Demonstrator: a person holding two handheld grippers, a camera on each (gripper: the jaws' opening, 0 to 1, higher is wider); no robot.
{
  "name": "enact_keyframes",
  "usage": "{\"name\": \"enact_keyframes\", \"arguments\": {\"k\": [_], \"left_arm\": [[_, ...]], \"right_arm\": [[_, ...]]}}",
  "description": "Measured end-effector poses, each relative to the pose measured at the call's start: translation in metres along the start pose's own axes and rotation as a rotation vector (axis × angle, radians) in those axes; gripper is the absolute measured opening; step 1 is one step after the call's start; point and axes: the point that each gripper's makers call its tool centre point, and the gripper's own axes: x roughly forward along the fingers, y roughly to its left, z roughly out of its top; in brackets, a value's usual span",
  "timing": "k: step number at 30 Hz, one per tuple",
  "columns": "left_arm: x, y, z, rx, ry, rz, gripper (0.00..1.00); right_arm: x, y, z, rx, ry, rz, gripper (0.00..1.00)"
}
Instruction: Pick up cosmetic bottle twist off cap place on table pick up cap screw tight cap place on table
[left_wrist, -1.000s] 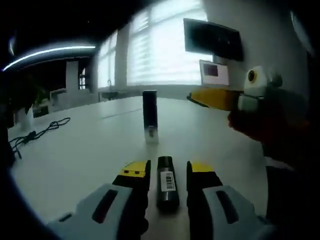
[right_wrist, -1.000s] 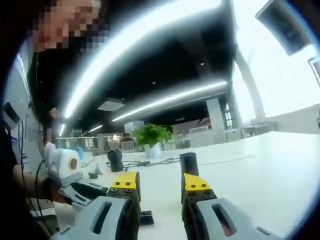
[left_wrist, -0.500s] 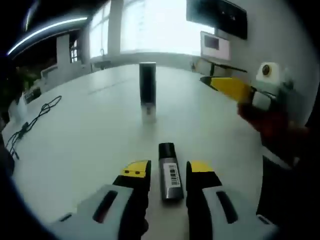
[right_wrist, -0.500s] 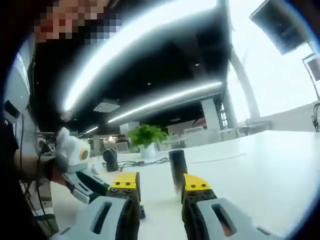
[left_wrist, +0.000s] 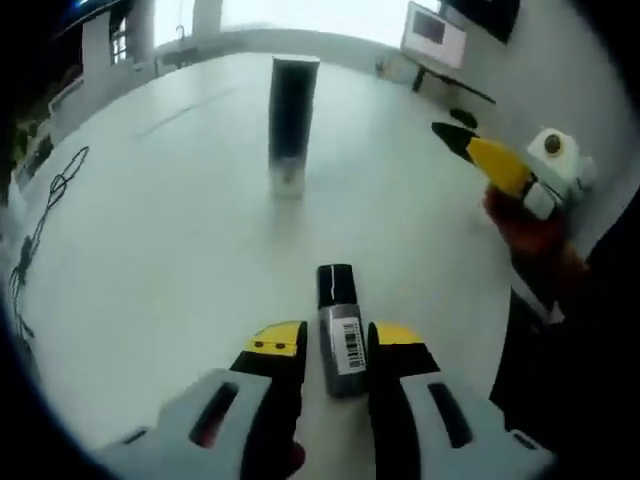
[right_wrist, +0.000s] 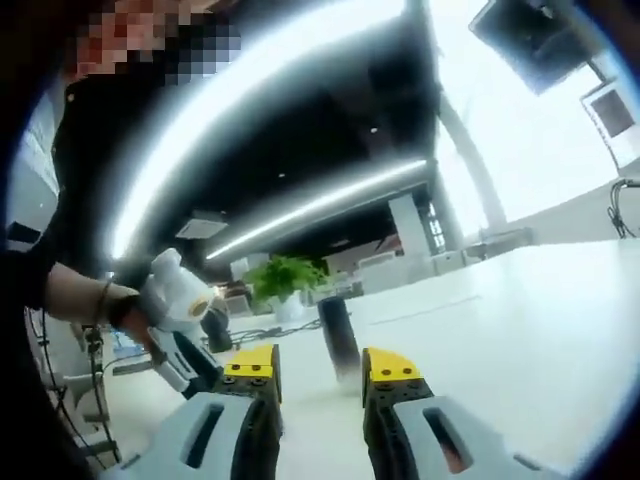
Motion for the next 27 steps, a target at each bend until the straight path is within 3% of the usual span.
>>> {"name": "enact_keyframes", "arguments": {"k": [6, 9, 16, 21, 24, 25, 27], "left_arm": [[0.007, -0.010, -0.005, 0.018, 0.114, -0.017, 0.15], [0.011, -0.011, -0.003, 0.011, 0.135, -0.015, 0.13], [0.013, -0.007, -0.003, 0.108, 0.222, 0.017, 0.09], [0.013, -0.008, -0.004, 0.120, 0.238, 0.026, 0.09], [0.013, -0.007, -0.004, 0.088, 0.244, 0.031, 0.08], [0.012, -0.007, -0.004, 0.086, 0.239, 0.030, 0.08], [0.014, -0.007, 0.002, 0.098, 0.164, 0.023, 0.07]], "right_arm": [[-0.010, -0.017, 0.005, 0.007, -0.011, -0.026, 0.25], [-0.014, -0.019, 0.005, 0.013, -0.018, -0.031, 0.25], [-0.019, -0.023, 0.002, 0.036, -0.026, -0.041, 0.25], [-0.020, -0.025, 0.003, 0.040, -0.032, -0.041, 0.25], [-0.020, -0.026, 0.002, 0.031, -0.029, -0.044, 0.25], [-0.020, -0.027, 0.003, 0.025, -0.032, -0.047, 0.25], [-0.020, -0.029, 0.003, 0.026, -0.034, -0.057, 0.23]]}}
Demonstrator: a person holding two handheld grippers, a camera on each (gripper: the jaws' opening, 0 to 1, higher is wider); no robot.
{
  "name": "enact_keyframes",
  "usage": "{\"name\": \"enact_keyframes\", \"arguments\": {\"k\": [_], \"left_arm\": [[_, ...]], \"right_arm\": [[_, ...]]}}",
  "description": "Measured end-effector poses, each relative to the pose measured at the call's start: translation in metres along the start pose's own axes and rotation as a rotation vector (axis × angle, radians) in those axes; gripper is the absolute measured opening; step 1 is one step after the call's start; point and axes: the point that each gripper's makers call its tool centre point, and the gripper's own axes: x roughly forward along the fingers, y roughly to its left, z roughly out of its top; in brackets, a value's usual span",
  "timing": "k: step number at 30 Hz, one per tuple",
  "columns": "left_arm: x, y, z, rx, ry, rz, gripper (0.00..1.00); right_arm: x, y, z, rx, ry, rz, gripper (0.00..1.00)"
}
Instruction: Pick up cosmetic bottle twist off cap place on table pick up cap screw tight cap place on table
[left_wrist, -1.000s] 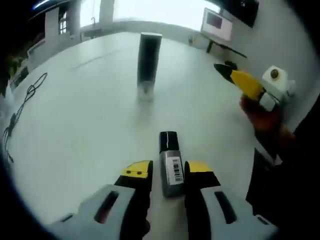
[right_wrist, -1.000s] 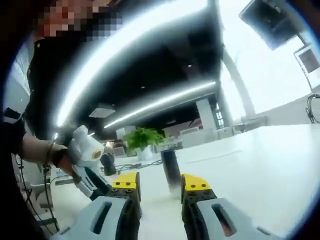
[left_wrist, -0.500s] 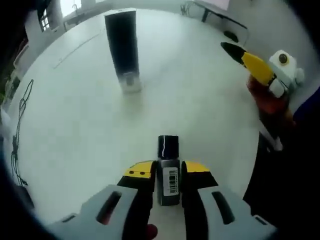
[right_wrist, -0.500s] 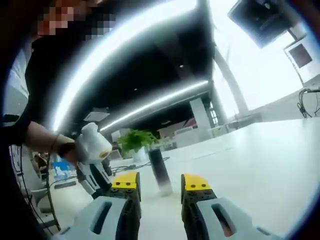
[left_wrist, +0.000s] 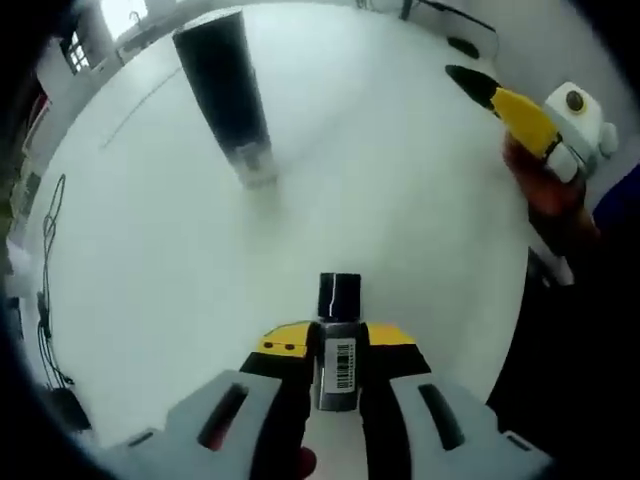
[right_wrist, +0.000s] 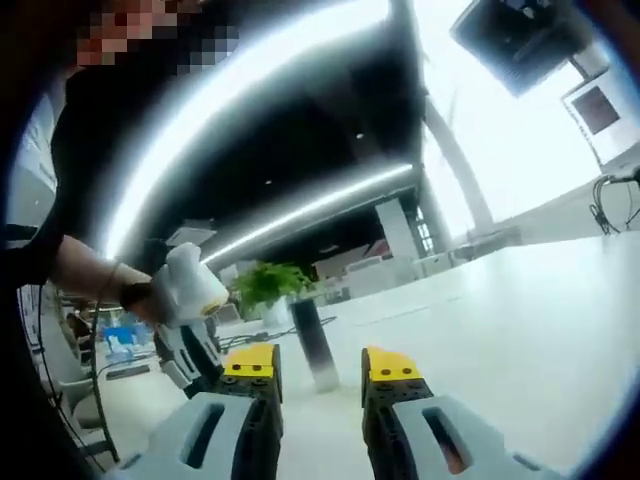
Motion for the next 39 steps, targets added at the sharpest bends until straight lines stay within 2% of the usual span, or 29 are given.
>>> {"name": "enact_keyframes", "arguments": {"k": [2, 3, 4, 5, 7, 8, 10, 11, 15, 16, 18, 21, 24, 26, 28, 32, 35, 37, 39], "left_arm": [[0.000, -0.003, 0.002, -0.076, -0.057, -0.043, 0.07], [0.000, -0.003, 0.007, -0.091, -0.120, -0.063, 0.07], [-0.001, -0.002, 0.005, -0.105, -0.133, -0.065, 0.07], [-0.002, 0.000, 0.010, -0.091, -0.183, -0.069, 0.07], [-0.006, 0.002, 0.014, -0.128, -0.240, -0.070, 0.07], [-0.009, 0.002, 0.019, -0.130, -0.294, -0.084, 0.07], [-0.015, 0.003, 0.021, -0.177, -0.353, -0.105, 0.07], [-0.018, 0.004, 0.025, -0.190, -0.404, -0.116, 0.07], [-0.031, 0.007, 0.029, -0.262, -0.544, -0.163, 0.07], [-0.037, 0.007, 0.032, -0.274, -0.604, -0.181, 0.07], [-0.045, 0.010, 0.035, -0.292, -0.684, -0.188, 0.07], [-0.057, 0.007, 0.040, -0.253, -0.816, -0.198, 0.07], [-0.074, 0.009, 0.044, -0.256, -1.045, -0.215, 0.07], [-0.079, 0.017, 0.040, -0.293, -1.136, -0.191, 0.07], [-0.086, 0.020, 0.038, -0.284, -1.195, -0.166, 0.07], [-0.099, 0.020, 0.035, -0.260, -1.268, -0.124, 0.07], [-0.099, 0.015, 0.033, -0.244, -1.279, -0.120, 0.07], [-0.096, 0.011, 0.032, -0.195, -1.281, -0.097, 0.07], [-0.093, 0.009, 0.030, -0.186, -1.281, -0.104, 0.07]], "right_arm": [[0.000, -0.002, 0.000, -0.005, -0.001, -0.009, 0.21], [0.000, -0.003, 0.000, -0.001, 0.001, -0.011, 0.21], [0.000, -0.003, 0.000, -0.004, 0.003, -0.013, 0.21], [0.000, -0.003, -0.001, -0.004, 0.005, -0.014, 0.21], [0.001, -0.002, -0.003, -0.010, 0.014, -0.013, 0.21], [0.001, -0.002, -0.003, -0.010, 0.017, -0.013, 0.21], [0.002, -0.002, -0.004, -0.003, 0.022, -0.015, 0.21], [0.003, -0.003, -0.005, -0.001, 0.029, -0.016, 0.21], [0.004, 0.002, -0.010, -0.010, 0.055, -0.011, 0.21], [0.005, 0.004, -0.012, -0.023, 0.063, -0.009, 0.21], [0.006, 0.009, -0.016, -0.051, 0.085, -0.006, 0.21], [0.008, 0.013, -0.020, -0.054, 0.098, -0.006, 0.21], [0.011, 0.019, -0.021, -0.062, 0.090, -0.004, 0.21], [0.014, 0.024, -0.023, -0.065, 0.100, -0.008, 0.21], [0.015, 0.029, -0.023, -0.070, 0.096, -0.007, 0.21], [0.022, 0.041, -0.029, -0.089, 0.121, 0.008, 0.21], [0.031, 0.051, -0.032, -0.102, 0.129, 0.017, 0.21], [0.036, 0.056, -0.033, -0.100, 0.135, 0.020, 0.21], [0.042, 0.061, -0.034, -0.104, 0.137, 0.021, 0.21]]}}
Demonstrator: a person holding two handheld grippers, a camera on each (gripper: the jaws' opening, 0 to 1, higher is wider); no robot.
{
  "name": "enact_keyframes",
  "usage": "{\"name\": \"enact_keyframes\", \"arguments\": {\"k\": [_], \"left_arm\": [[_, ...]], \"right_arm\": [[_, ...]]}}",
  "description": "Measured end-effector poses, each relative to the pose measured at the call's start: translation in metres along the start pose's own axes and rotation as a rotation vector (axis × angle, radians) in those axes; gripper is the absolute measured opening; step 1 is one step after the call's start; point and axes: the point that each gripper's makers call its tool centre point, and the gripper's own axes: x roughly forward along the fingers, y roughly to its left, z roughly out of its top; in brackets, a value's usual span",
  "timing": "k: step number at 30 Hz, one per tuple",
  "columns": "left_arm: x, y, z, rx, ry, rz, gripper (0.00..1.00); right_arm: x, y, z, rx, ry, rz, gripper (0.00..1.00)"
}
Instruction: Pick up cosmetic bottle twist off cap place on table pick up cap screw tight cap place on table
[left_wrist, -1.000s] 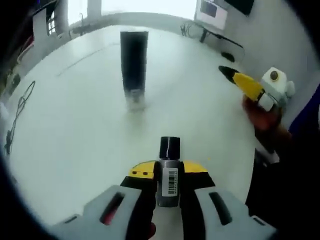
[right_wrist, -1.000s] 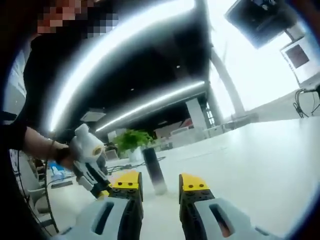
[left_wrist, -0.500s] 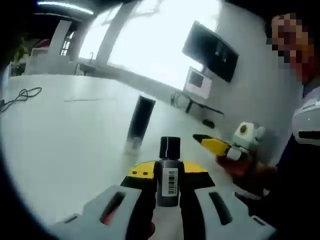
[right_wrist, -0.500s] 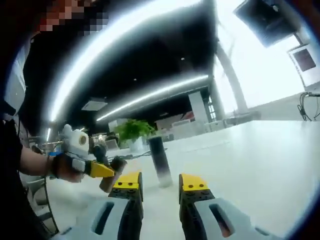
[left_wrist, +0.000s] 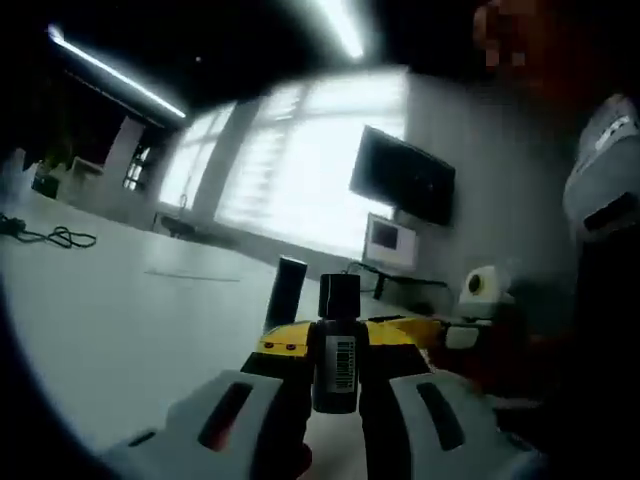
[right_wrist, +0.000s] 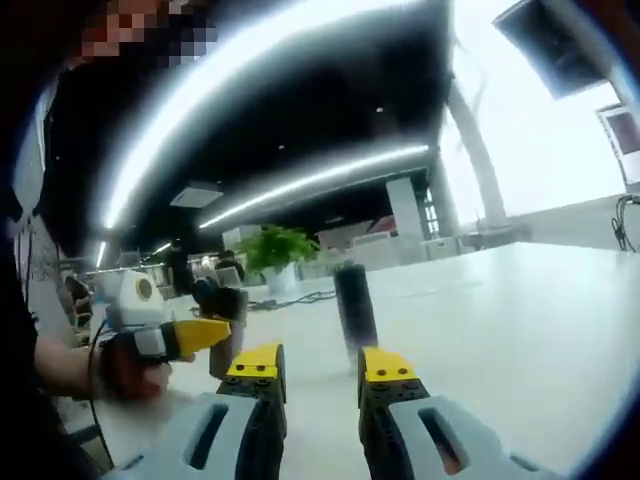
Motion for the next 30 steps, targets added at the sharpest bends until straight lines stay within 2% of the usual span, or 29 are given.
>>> {"name": "enact_keyframes", "arguments": {"k": [5, 6, 9, 18, 24, 30], "left_arm": [[0.001, -0.007, 0.006, 0.010, -0.026, -0.028, 0.07], [0.001, -0.002, 0.005, 0.014, -0.024, -0.035, 0.07], [0.002, -0.009, 0.005, 0.021, -0.025, -0.055, 0.07], [0.005, -0.020, 0.000, 0.124, -0.009, -0.072, 0.07], [0.006, -0.023, -0.005, 0.152, 0.013, -0.073, 0.07], [0.007, -0.022, -0.015, 0.175, 0.057, -0.070, 0.07]], "right_arm": [[0.009, 0.004, 0.002, 0.009, 0.006, -0.005, 0.21], [0.010, 0.006, 0.003, 0.010, 0.006, -0.002, 0.22], [0.014, 0.013, 0.009, 0.018, -0.022, 0.023, 0.24], [0.023, 0.023, 0.009, 0.009, 0.008, 0.050, 0.23], [0.020, 0.028, 0.014, -0.018, 0.003, 0.061, 0.22], [0.018, 0.029, 0.009, -0.068, 0.022, 0.061, 0.21]]}}
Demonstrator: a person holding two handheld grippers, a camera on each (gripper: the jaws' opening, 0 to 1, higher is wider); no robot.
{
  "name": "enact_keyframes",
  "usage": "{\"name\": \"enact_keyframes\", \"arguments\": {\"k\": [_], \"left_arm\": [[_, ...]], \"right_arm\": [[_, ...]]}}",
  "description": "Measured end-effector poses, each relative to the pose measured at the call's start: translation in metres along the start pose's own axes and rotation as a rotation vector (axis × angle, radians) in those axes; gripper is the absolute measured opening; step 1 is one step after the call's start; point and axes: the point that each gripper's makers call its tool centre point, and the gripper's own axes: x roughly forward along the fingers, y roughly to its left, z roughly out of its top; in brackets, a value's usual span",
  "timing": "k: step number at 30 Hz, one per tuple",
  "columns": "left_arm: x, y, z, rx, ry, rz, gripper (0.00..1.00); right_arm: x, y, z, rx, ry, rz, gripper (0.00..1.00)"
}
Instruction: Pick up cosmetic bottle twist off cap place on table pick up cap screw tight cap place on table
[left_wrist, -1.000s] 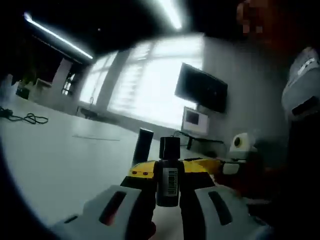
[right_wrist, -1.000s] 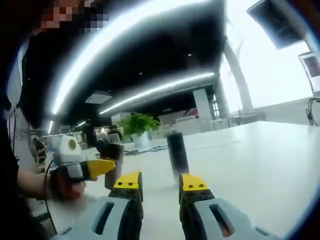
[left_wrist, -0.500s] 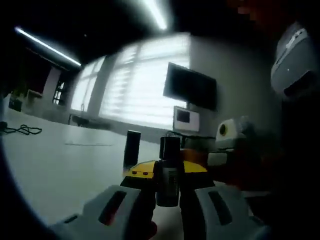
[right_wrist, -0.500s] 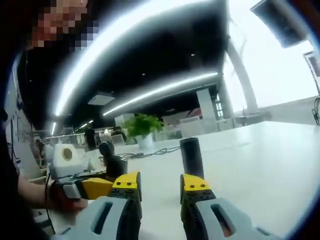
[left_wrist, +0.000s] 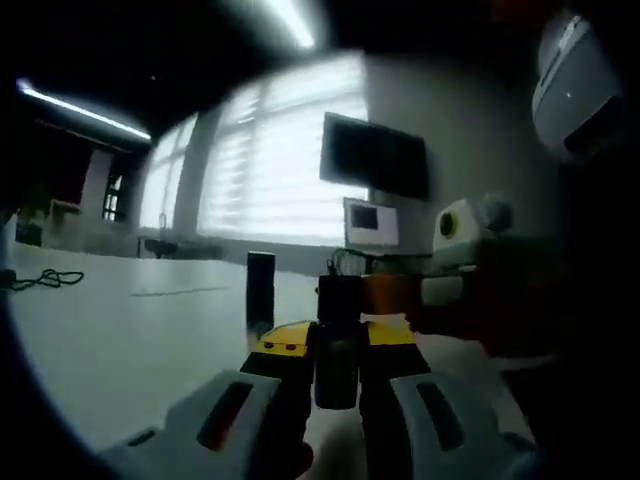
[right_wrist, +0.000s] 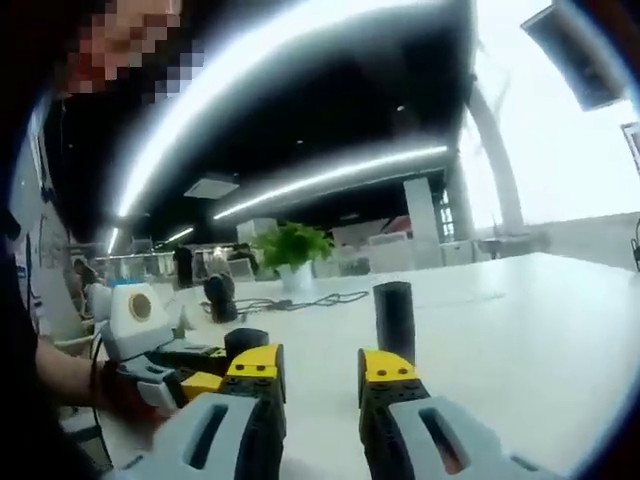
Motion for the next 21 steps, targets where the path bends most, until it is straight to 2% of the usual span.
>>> {"name": "enact_keyframes", "arguments": {"k": [4, 12, 19, 21], "left_arm": [[0.003, -0.001, -0.017, 0.046, 0.077, 0.003, 0.07], [0.005, -0.006, -0.034, 0.068, 0.160, -0.020, 0.08], [0.004, -0.006, -0.035, 0.053, 0.159, -0.008, 0.08], [0.003, -0.006, -0.043, 0.087, 0.205, -0.007, 0.09]], "right_arm": [[0.000, 0.000, -0.012, -0.007, 0.031, 0.005, 0.18], [-0.001, -0.007, -0.027, 0.016, 0.067, -0.008, 0.19], [-0.002, -0.008, -0.036, 0.031, 0.087, -0.003, 0.19], [-0.003, -0.007, -0.037, 0.038, 0.089, 0.000, 0.19]]}}
